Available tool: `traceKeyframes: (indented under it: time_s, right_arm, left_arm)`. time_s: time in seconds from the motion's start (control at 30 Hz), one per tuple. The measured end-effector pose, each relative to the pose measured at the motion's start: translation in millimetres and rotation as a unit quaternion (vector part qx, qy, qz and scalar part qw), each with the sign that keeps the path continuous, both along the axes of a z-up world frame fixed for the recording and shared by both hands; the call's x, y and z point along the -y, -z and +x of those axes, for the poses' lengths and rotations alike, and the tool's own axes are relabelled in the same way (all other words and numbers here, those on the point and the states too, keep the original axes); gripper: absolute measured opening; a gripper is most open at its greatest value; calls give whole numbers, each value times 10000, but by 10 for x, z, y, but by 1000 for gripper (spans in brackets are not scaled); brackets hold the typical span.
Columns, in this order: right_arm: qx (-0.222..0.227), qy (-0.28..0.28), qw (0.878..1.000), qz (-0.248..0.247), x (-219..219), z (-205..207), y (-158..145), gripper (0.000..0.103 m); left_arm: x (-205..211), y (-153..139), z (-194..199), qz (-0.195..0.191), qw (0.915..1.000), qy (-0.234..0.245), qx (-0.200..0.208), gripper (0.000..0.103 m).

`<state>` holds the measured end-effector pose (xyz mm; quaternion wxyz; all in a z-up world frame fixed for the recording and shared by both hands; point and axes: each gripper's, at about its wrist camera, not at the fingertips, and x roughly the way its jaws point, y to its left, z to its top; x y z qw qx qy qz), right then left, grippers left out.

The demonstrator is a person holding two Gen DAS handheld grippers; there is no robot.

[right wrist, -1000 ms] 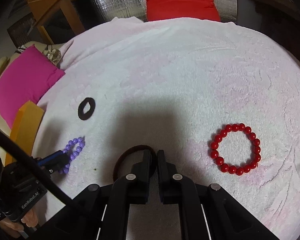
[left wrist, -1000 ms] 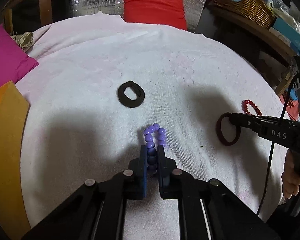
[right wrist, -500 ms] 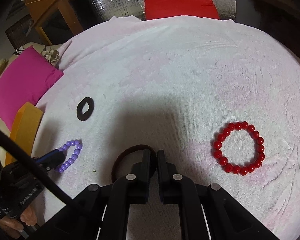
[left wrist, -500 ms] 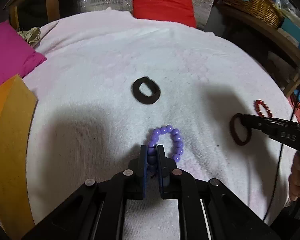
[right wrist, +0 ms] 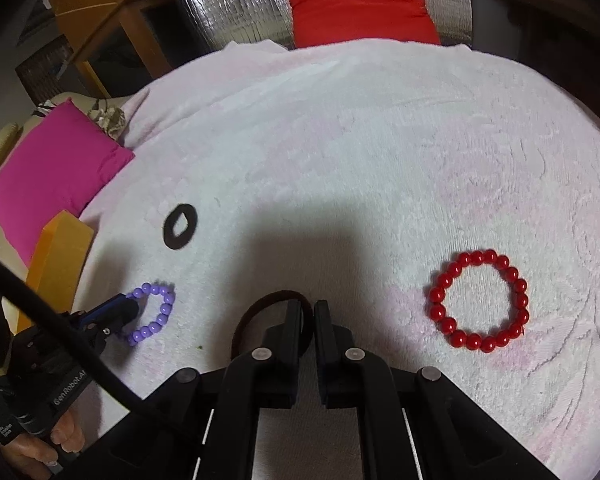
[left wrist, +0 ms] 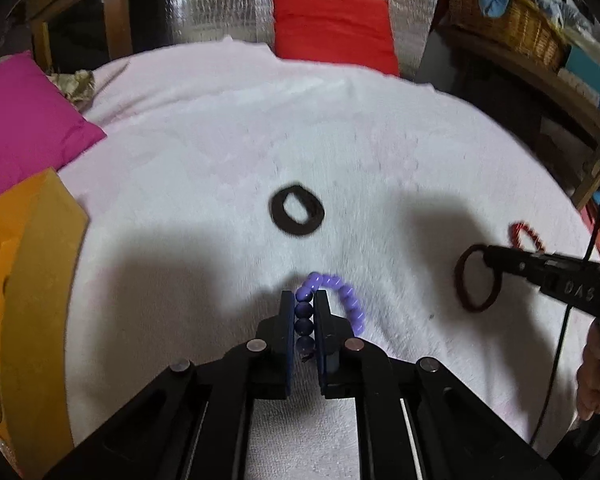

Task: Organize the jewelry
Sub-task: 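Carry the purple bracelet and dark red ring over the orange box with both grippers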

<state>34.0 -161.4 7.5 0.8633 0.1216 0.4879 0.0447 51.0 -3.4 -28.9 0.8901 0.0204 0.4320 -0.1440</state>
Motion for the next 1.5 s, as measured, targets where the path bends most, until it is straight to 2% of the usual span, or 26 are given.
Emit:
traceKeyframes:
  time_s: [0.43,0.67,0.83,1.13,1.37,1.5]
  right_arm:
    - [1016,-463,9928,435,-268,-171,-359,7]
    - [1251,-608,9881,656,-419,-239,-471,7]
    - [1417,-713,9836,862,-598,-316,-569,7]
    - [1704,-1045,9728,1172,-1112,-715,-756,7]
    - [1784,-1347,9658,1316,-1493,-1044,-955,7]
    - [1799,-1566,9635,1218,-1726,-1159,-1039,7]
  left_arm:
    - [-229,-568,-500,-389,9949,-225,906,9]
    - [-471,-935,-948,-361,9859,-535,1542,9]
    - [-713,-1148,-1249,-225,9807,-745,1795,9]
    - [-1165,-1317,-1578,279,9739,-1321,1822,9]
    - [-1531,-1253,-1743,356,9701,-1719,1674,9]
    - [-1704,-1237,-1811,345,9665,-1915,1671,9]
